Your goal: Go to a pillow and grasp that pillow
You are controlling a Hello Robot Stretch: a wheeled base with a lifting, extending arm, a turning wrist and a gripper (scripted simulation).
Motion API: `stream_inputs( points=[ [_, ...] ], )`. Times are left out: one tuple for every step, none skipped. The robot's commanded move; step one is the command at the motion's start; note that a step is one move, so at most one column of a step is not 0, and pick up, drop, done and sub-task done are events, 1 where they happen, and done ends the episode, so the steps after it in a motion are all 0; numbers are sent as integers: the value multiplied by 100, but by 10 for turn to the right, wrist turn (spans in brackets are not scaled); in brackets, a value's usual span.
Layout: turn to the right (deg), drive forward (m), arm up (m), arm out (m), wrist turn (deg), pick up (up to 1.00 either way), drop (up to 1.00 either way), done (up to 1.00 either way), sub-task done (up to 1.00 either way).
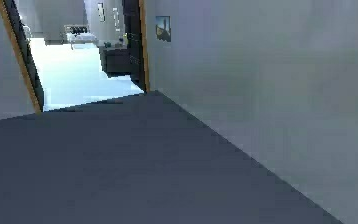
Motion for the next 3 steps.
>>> stream_inputs(
  points=[
    [-240, 0, 0, 0, 0, 0, 0, 0, 0],
    [0, 100, 0, 0, 0, 0, 0, 0, 0],
    [0, 100, 0, 0, 0, 0, 0, 0, 0]
  ],
)
